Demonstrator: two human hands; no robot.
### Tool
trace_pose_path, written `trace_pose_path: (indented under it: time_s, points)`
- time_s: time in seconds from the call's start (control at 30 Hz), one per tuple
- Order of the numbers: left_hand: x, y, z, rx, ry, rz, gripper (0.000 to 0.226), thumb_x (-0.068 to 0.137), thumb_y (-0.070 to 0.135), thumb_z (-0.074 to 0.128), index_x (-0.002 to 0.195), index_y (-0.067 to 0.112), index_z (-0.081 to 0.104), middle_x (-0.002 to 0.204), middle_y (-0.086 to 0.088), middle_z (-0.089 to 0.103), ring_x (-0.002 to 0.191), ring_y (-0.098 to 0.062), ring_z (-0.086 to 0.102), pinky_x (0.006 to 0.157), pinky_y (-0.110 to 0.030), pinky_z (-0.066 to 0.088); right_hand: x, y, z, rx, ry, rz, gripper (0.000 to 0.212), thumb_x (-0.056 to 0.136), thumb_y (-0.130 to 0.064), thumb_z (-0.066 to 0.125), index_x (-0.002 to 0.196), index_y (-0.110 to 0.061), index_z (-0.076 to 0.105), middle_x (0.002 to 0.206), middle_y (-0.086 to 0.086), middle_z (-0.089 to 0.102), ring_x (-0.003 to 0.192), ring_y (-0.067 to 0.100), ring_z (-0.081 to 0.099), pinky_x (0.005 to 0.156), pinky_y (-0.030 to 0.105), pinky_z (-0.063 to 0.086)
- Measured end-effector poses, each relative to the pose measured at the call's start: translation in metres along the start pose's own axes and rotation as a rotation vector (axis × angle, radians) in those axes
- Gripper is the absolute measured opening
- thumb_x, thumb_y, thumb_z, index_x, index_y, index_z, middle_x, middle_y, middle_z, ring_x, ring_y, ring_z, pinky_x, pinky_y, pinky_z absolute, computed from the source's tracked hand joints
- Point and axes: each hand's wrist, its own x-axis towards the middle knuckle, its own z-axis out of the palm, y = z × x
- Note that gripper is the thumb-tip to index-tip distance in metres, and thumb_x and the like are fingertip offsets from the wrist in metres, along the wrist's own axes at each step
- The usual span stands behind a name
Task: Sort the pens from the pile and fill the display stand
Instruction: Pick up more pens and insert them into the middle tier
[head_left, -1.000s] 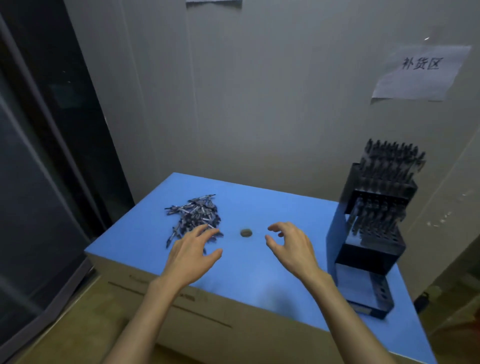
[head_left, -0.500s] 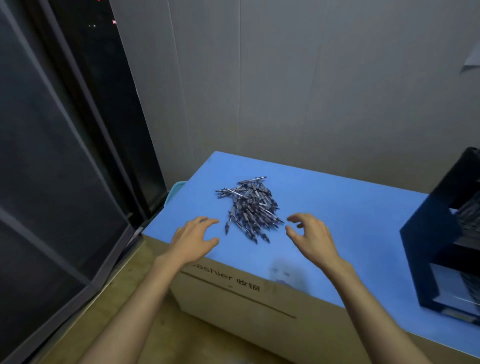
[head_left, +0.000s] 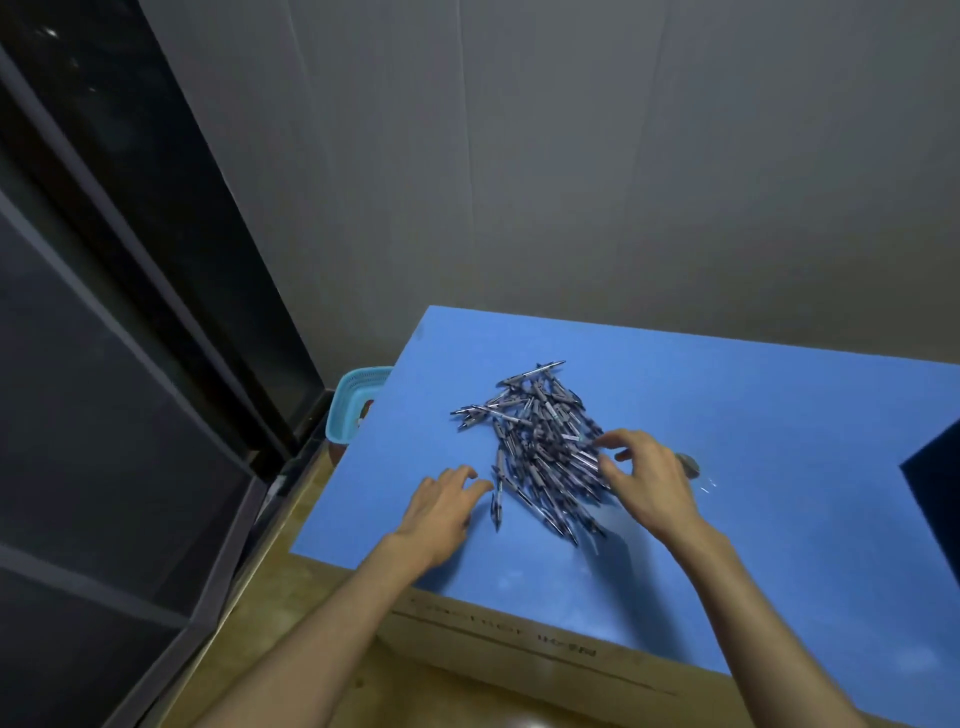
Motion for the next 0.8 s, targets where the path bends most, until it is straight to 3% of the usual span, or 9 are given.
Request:
trace_pose_path:
  time_s: [0.2, 0.4, 0.57, 0.7, 0.8]
  points:
    - [0.043, -0.016, 0.02, -0.076, 0.061, 0.136, 0.045, 0.099, 0.015, 0.055, 0.143, 0.025, 0.05, 0.134, -0.005, 0.051, 0.113, -0.032, 0.054, 0.081, -0.039, 0.04, 0.004, 0.015, 0.011, -0.029, -0.007, 0.099, 0.02, 0.091, -0.024, 0.062, 0.11, -0.026, 0.069, 0.114, -0.005, 0.067, 0.097, 0.014, 0.065, 0.086, 0.039, 0.052]
    - [0.075, -0.025, 0.023, -0.11, 0.072, 0.243, 0.035, 0.099, 0.025, 0.061, 0.134, 0.025, 0.06, 0.127, -0.006, 0.054, 0.111, -0.031, 0.052, 0.083, -0.04, 0.041, 0.005, 0.013, 0.023, -0.057, 0.022, 0.196, 0.021, 0.091, -0.02, 0.061, 0.109, -0.026, 0.07, 0.112, -0.006, 0.067, 0.096, 0.011, 0.066, 0.084, 0.034, 0.051]
    - [0.09, -0.029, 0.023, -0.076, 0.092, 0.377, 0.019, 0.098, 0.027, 0.062, 0.115, 0.021, 0.067, 0.108, -0.004, 0.057, 0.099, -0.029, 0.052, 0.072, -0.035, 0.03, 0.0, 0.004, 0.033, -0.075, 0.021, 0.275, 0.016, 0.092, -0.021, 0.061, 0.103, -0.029, 0.07, 0.108, -0.006, 0.067, 0.094, 0.011, 0.066, 0.084, 0.033, 0.051]
    - [0.096, -0.05, 0.019, -0.108, 0.127, 0.431, 0.01, 0.094, 0.025, 0.069, 0.103, 0.02, 0.067, 0.102, -0.001, 0.059, 0.093, -0.026, 0.054, 0.073, -0.034, 0.032, -0.004, -0.001, 0.04, -0.077, 0.035, 0.313, 0.018, 0.091, -0.021, 0.061, 0.103, -0.031, 0.07, 0.108, -0.006, 0.067, 0.09, 0.011, 0.065, 0.084, 0.035, 0.051]
    - [0.099, -0.068, 0.016, -0.1, 0.111, 0.44, 0.014, 0.098, 0.03, 0.063, 0.109, 0.022, 0.066, 0.106, 0.002, 0.058, 0.1, -0.023, 0.054, 0.081, -0.033, 0.033, -0.006, -0.005, 0.045, -0.069, 0.045, 0.321, 0.019, 0.091, -0.019, 0.061, 0.105, -0.027, 0.071, 0.11, -0.007, 0.067, 0.086, 0.007, 0.062, 0.081, 0.03, 0.047]
